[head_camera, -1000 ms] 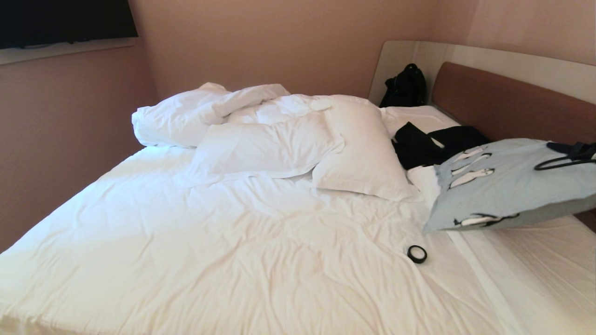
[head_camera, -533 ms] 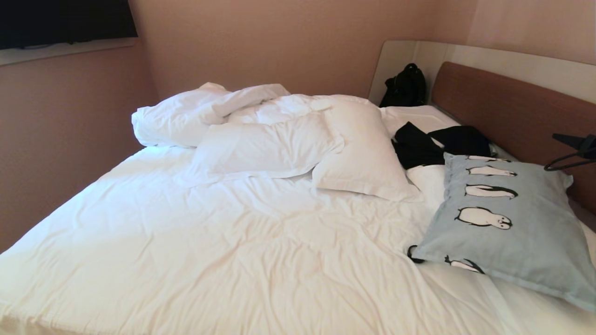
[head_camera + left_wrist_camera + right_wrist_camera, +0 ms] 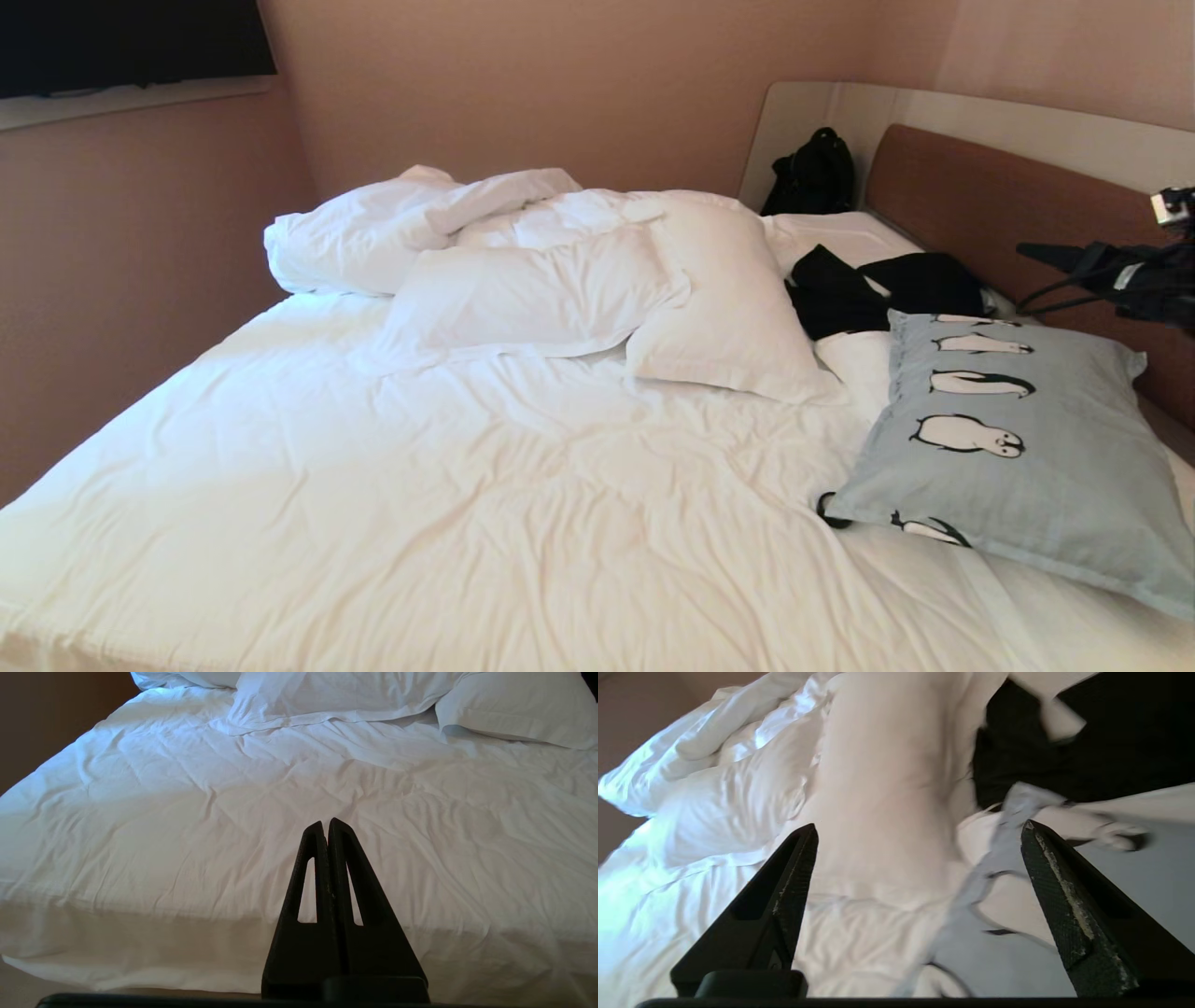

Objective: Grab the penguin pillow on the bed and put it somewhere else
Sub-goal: Place the pillow at the bedside

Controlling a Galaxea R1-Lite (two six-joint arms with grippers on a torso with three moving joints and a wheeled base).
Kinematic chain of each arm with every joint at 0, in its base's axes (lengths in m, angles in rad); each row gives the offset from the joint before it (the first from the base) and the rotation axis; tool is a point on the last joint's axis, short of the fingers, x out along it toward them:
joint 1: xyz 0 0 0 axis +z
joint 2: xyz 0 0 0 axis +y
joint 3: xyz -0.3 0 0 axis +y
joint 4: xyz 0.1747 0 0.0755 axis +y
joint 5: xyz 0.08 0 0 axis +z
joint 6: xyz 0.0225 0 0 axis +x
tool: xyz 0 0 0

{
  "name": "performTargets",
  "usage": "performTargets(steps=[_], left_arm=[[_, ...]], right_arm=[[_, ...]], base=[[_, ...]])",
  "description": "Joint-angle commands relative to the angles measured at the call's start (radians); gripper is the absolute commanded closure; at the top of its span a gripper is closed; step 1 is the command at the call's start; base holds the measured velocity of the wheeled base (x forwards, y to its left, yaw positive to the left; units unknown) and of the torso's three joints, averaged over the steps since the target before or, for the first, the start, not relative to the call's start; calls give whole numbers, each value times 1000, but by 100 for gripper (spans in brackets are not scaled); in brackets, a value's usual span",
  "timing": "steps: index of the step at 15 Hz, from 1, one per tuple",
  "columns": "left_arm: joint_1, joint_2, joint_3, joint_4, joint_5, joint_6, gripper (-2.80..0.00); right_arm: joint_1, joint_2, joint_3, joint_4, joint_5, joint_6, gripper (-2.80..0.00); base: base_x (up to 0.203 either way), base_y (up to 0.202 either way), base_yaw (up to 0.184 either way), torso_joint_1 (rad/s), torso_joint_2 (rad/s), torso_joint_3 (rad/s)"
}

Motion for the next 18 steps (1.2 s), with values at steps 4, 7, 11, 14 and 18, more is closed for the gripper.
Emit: performTargets(steps=[4,7,11,14,18], left_arm=[[0,0,2,0,0,0,0],[0,0,2,0,0,-1,0],[0,0,2,0,0,-1,0],[0,0,2,0,0,-1,0],[0,0,2,0,0,-1,0]], right_arm=[[170,-19,0,125,-531,-52,0],[216,-38,1,186,-775,-142,0],[252,-41,8,225,-1102,-307,0],[263,-53,6,402,-1138,-331,0],[265,-167,6,745,-1098,-351,0]], base=[[0,0,0,0,0,0],[0,0,0,0,0,0],[0,0,0,0,0,0],[0,0,0,0,0,0],[0,0,0,0,0,0]])
